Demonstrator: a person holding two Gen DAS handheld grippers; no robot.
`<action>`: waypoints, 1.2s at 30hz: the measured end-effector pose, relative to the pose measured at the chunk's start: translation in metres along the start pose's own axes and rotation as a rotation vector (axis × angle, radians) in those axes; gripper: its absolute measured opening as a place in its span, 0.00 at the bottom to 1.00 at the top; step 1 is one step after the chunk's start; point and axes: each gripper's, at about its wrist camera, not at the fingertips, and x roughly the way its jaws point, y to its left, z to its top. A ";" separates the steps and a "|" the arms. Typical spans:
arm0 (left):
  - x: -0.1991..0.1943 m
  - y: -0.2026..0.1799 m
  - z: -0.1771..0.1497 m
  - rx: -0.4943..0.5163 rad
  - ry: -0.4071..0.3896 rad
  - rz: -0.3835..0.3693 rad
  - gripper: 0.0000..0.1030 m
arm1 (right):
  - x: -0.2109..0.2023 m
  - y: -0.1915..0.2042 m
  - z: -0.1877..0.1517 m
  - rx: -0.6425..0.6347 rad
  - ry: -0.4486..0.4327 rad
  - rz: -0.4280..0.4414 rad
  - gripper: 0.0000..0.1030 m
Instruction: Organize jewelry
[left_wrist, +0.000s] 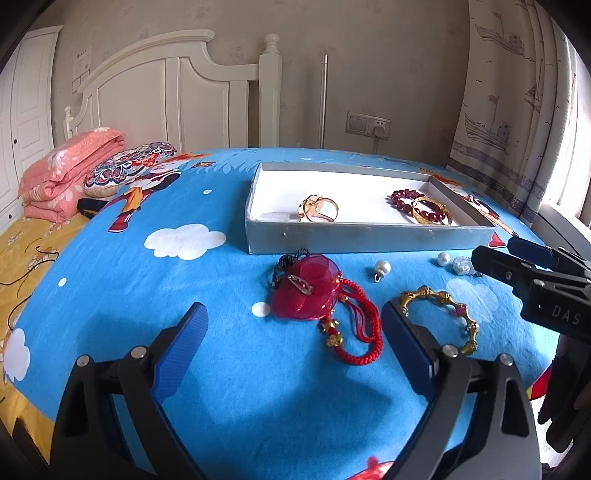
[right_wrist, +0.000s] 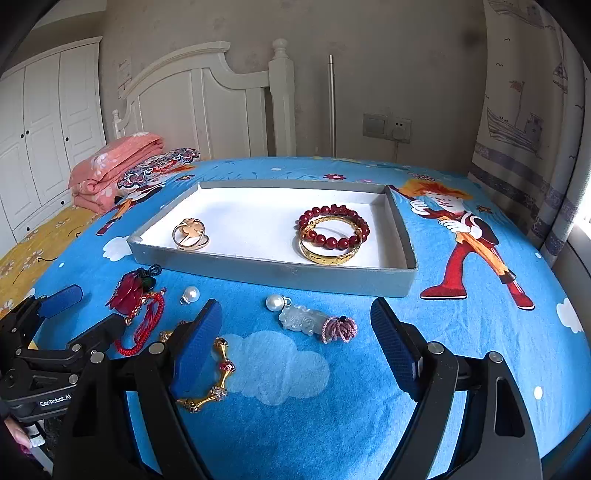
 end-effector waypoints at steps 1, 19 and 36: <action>0.001 0.002 0.001 -0.010 0.001 -0.001 0.89 | 0.000 0.001 -0.001 -0.003 0.002 0.004 0.75; 0.031 -0.021 0.054 -0.010 0.034 -0.003 0.29 | 0.001 0.002 -0.002 0.009 -0.006 0.017 0.75; 0.099 -0.052 0.134 0.043 -0.030 0.046 0.68 | 0.000 0.000 -0.001 0.019 -0.003 0.026 0.75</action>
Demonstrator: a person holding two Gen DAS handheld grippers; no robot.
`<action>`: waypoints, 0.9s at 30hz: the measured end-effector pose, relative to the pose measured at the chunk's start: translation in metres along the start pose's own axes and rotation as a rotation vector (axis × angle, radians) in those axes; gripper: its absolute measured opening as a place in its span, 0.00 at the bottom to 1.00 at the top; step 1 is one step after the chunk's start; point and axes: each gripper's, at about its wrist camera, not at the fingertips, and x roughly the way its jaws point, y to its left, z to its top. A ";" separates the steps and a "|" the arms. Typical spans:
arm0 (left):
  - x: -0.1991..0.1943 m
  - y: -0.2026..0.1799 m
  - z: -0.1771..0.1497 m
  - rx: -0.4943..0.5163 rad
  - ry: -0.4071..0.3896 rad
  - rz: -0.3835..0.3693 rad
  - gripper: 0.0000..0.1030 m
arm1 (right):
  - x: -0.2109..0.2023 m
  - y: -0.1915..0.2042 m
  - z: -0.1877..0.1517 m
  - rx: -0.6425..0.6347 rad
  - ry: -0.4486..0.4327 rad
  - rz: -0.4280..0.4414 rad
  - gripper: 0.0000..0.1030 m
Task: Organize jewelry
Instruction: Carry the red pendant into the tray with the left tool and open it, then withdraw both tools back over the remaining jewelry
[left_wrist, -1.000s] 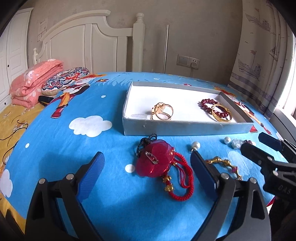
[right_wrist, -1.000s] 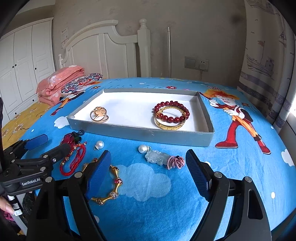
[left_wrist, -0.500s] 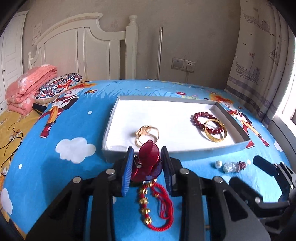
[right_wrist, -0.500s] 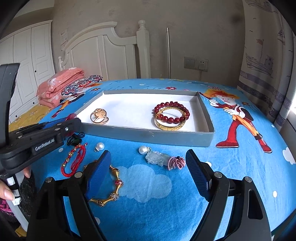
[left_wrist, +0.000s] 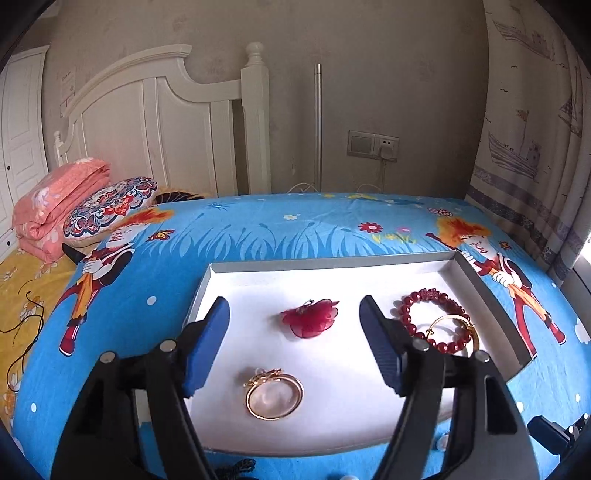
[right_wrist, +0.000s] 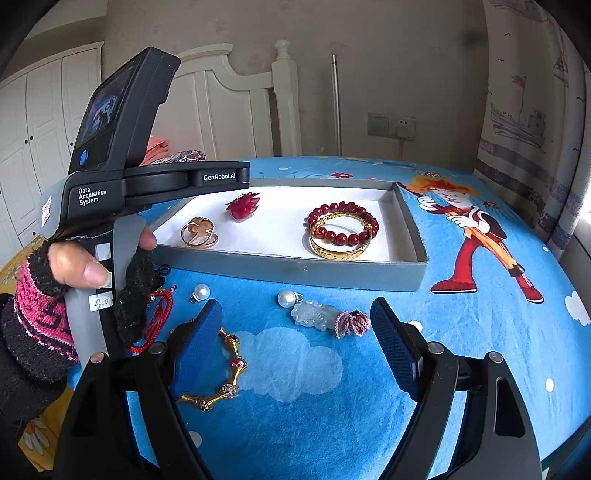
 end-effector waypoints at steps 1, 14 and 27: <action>-0.004 0.002 0.000 -0.002 -0.008 -0.006 0.68 | 0.000 0.000 0.000 0.002 -0.001 0.001 0.75; -0.087 0.043 -0.038 -0.069 -0.098 0.026 0.95 | -0.008 0.006 -0.002 -0.015 -0.022 -0.025 0.78; -0.123 0.048 -0.116 -0.043 -0.066 0.051 0.95 | -0.035 0.012 -0.027 -0.059 -0.082 -0.063 0.82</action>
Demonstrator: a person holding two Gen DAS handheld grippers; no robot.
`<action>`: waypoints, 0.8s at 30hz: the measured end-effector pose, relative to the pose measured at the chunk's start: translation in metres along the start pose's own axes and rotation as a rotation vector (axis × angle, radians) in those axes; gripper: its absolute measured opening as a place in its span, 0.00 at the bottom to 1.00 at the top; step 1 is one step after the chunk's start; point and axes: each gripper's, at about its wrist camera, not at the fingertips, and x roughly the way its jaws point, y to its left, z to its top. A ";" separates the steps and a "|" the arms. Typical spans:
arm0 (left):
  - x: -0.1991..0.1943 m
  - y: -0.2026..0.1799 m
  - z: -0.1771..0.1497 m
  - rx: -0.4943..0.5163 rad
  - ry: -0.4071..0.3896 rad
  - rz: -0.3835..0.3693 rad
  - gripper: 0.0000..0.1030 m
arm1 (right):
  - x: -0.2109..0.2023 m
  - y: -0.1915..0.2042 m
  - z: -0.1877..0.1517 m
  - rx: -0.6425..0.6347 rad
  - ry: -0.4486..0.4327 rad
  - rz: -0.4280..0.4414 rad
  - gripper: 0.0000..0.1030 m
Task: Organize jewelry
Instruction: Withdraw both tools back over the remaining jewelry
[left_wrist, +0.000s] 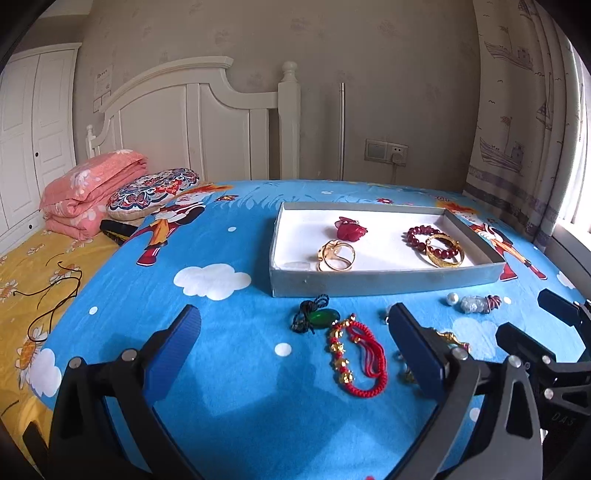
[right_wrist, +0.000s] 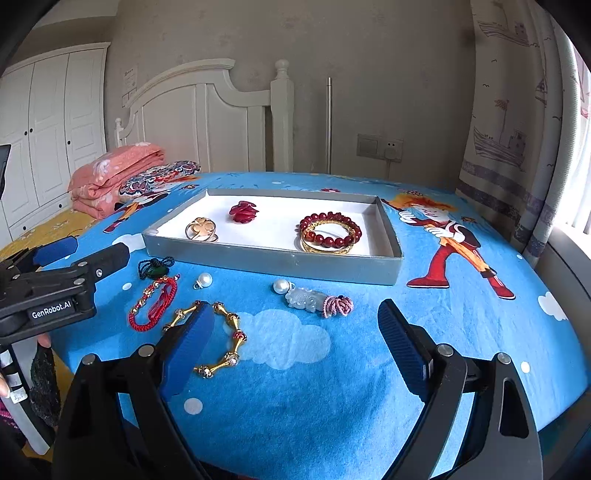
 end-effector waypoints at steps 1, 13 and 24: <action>-0.002 0.000 -0.006 0.002 -0.001 0.002 0.95 | -0.001 0.002 -0.002 -0.006 0.001 -0.002 0.82; 0.002 0.007 -0.040 0.002 0.041 0.050 0.95 | 0.004 0.026 -0.017 -0.080 0.030 0.052 0.82; -0.002 0.002 -0.046 0.036 0.020 0.057 0.95 | 0.034 0.020 -0.003 -0.014 0.099 0.059 0.51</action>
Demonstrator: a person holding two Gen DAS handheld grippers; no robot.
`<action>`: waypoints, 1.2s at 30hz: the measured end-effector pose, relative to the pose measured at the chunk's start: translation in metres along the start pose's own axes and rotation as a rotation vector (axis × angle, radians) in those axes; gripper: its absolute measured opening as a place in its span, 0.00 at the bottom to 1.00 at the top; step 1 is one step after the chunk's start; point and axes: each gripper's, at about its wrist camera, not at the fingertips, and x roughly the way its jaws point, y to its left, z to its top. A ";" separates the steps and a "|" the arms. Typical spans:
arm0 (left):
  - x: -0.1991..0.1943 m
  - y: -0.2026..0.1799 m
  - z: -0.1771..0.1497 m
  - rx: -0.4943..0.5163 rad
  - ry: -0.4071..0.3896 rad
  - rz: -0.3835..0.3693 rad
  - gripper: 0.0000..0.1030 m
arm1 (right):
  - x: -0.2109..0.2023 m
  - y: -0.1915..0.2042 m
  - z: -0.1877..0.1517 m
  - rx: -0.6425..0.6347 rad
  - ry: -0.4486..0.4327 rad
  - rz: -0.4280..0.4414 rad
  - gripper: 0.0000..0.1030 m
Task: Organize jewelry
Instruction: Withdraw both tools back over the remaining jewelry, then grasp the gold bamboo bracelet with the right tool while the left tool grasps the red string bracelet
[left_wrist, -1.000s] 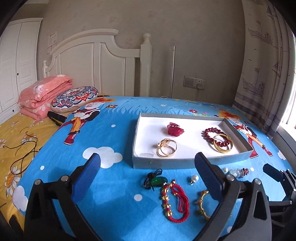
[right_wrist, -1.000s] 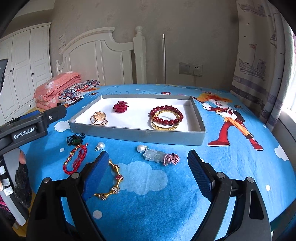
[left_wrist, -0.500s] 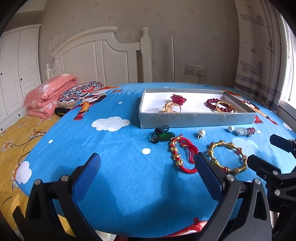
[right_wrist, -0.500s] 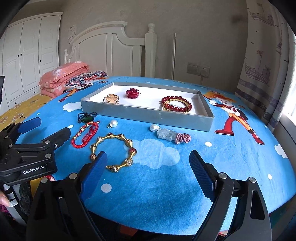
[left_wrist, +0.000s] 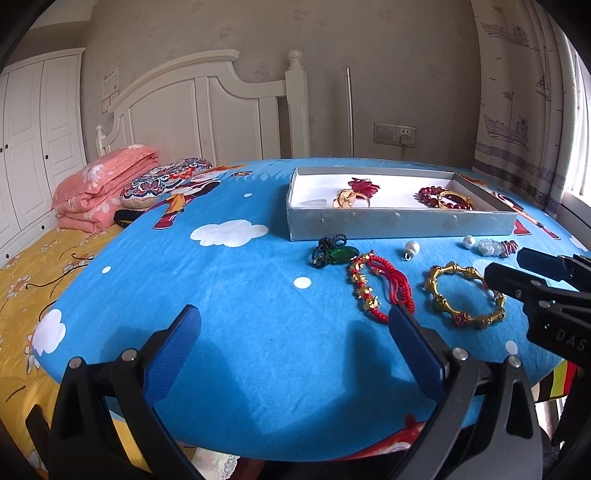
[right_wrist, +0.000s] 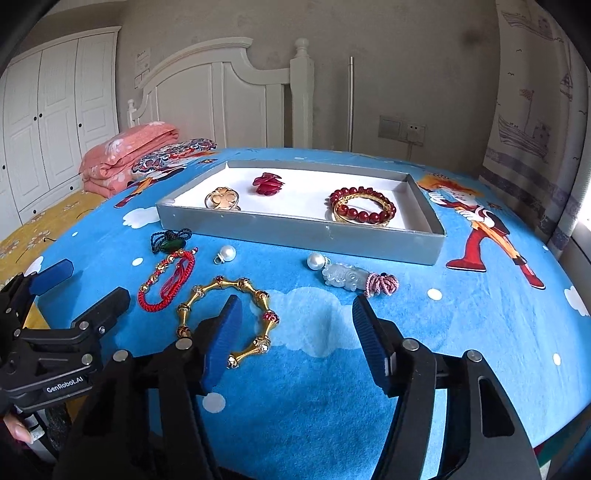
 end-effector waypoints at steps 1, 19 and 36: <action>0.000 -0.001 -0.001 0.004 -0.002 0.000 0.96 | 0.004 0.001 0.001 0.002 0.016 0.005 0.46; 0.004 0.001 -0.002 -0.006 0.025 -0.023 0.96 | 0.000 -0.005 -0.009 0.013 -0.015 -0.014 0.09; 0.031 -0.017 0.018 -0.029 0.116 -0.057 0.72 | -0.012 -0.030 -0.023 0.044 -0.035 -0.032 0.09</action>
